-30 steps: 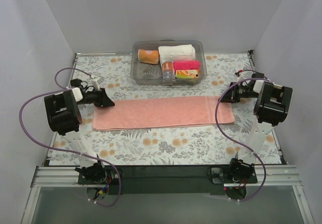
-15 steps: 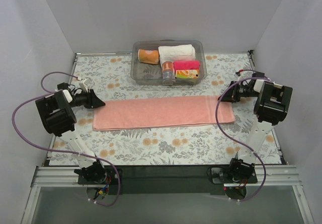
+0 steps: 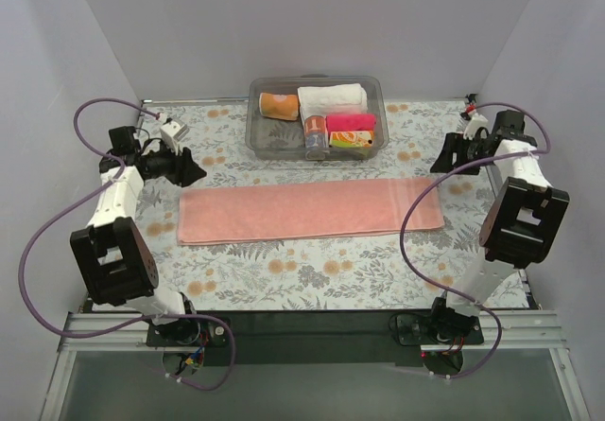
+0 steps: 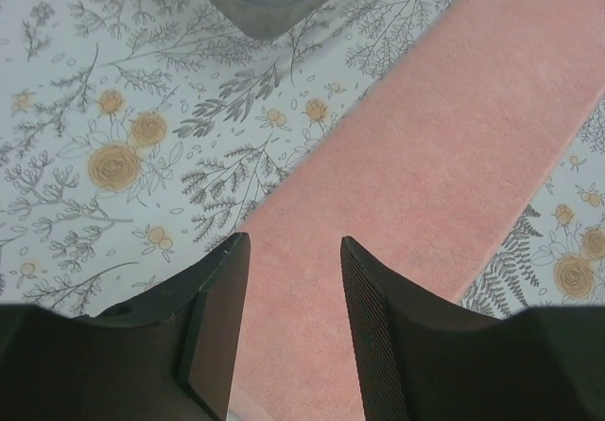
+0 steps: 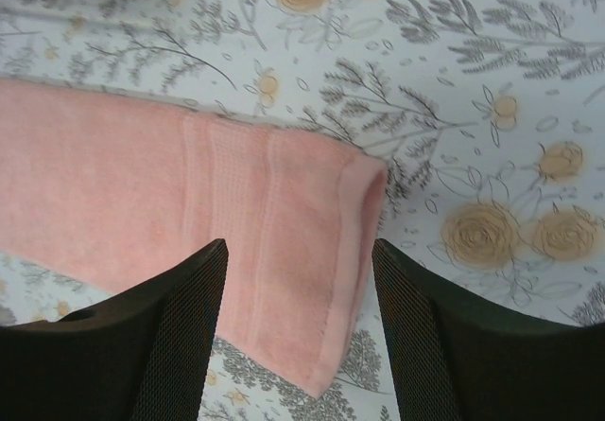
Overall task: Roll the towels
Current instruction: Fold the towel
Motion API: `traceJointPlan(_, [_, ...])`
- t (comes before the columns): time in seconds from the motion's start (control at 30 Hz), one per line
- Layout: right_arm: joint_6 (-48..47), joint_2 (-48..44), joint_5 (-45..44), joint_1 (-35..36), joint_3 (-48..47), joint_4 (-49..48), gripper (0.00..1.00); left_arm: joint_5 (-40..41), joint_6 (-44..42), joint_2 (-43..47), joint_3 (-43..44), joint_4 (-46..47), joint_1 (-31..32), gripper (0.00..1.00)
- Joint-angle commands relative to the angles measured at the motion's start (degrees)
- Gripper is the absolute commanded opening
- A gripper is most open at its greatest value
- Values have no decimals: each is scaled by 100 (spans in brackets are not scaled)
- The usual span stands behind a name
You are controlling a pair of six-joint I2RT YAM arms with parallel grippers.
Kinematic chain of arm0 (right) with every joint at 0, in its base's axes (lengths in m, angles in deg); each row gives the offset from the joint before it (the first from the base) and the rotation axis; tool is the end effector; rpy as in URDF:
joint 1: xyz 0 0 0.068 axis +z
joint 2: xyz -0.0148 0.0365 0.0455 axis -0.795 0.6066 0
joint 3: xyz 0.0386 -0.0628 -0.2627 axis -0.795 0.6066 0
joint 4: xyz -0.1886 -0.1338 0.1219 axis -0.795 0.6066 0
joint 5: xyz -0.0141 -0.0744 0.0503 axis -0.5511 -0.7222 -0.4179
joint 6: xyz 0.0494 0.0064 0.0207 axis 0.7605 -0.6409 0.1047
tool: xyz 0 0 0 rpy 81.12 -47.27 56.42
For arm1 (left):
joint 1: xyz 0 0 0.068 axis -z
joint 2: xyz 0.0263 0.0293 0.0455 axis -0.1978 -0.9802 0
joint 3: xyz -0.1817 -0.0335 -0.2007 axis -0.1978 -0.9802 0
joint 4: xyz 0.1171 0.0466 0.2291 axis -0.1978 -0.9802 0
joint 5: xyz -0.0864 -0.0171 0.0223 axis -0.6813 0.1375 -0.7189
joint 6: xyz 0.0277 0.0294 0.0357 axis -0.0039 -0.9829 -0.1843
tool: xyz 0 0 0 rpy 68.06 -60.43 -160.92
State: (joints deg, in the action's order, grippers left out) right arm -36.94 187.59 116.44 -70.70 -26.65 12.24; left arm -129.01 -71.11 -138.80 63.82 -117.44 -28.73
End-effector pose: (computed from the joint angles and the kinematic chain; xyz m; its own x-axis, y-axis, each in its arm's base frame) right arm 0.3709 -0.1004 0.2388 -0.7830 0.0392 -0.6208 -0.2098 0.9229 0.3229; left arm 0.3119 0.0671 0.2560 -0.7940 -0.2437 -0.5568 0.2605 0.6913 -0.6740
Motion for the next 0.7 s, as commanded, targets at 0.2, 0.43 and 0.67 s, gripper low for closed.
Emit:
traceJointPlan(0.2, [-156, 212, -1354, 81, 618, 205, 59, 245, 1, 615, -245, 124, 97, 41])
traceJointPlan(0.43, [-51, 466, -1767, 547, 881, -129, 59, 289, 1, 659, -333, 133, 97, 42])
traceJointPlan(0.67, [20, 616, -2400, 1004, 1136, -332, 44, 350, 168, 694, -254, 133, 97, 43])
